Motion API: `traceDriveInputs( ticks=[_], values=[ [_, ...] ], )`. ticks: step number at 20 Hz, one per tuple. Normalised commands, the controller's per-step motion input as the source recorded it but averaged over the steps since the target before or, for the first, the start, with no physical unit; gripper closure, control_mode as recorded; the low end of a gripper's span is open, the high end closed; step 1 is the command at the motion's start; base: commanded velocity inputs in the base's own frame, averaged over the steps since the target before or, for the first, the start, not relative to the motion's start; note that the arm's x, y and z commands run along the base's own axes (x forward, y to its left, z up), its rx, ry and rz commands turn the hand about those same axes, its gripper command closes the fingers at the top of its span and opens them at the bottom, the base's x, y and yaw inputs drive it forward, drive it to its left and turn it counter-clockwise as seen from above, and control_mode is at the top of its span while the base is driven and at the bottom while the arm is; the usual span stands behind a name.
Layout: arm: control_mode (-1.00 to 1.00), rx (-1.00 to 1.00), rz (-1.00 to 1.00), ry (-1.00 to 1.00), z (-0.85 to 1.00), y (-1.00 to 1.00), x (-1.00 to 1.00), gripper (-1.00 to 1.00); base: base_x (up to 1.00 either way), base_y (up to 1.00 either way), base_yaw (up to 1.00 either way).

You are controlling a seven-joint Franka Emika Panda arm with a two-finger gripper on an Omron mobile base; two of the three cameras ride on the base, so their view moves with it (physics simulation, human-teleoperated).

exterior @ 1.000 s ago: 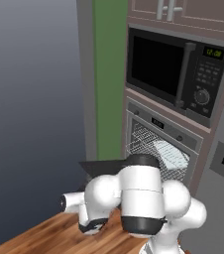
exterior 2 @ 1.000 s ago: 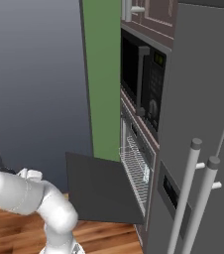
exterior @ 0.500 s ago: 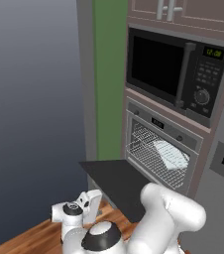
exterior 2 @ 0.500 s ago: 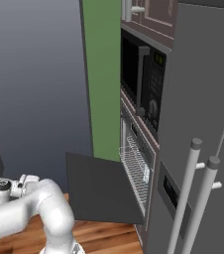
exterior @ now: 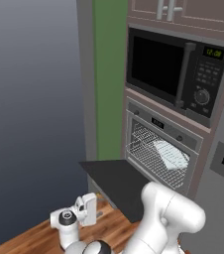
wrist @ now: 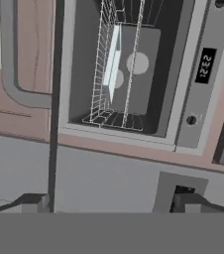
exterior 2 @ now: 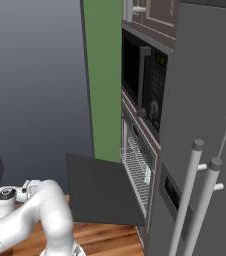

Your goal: Take the baked cake out of the oven and place it on the plate for cooling. Then close the oven door.

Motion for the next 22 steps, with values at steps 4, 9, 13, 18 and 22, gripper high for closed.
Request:
traceDriveInputs(
  ticks=[4,9,13,18,22],
  values=[
    [-1.00,-0.18,0.00,0.00,-0.57,0.00,0.49,-1.00,0.00,0.00,0.00],
    [-1.00,-0.15,0.00,0.00,-0.59,0.00,0.56,-1.00,0.00,0.00,0.00],
    [-1.00,-0.14,0.00,0.00,-0.66,0.09,0.47,-1.00,0.00,0.00,0.00],
    [-1.00,-0.15,-0.01,0.00,-0.71,0.27,0.45,-1.00,0.00,0.00,0.00],
    [-1.00,-0.14,-0.03,0.00,-0.62,0.31,0.52,-1.00,0.00,0.00,0.00]
  ],
)
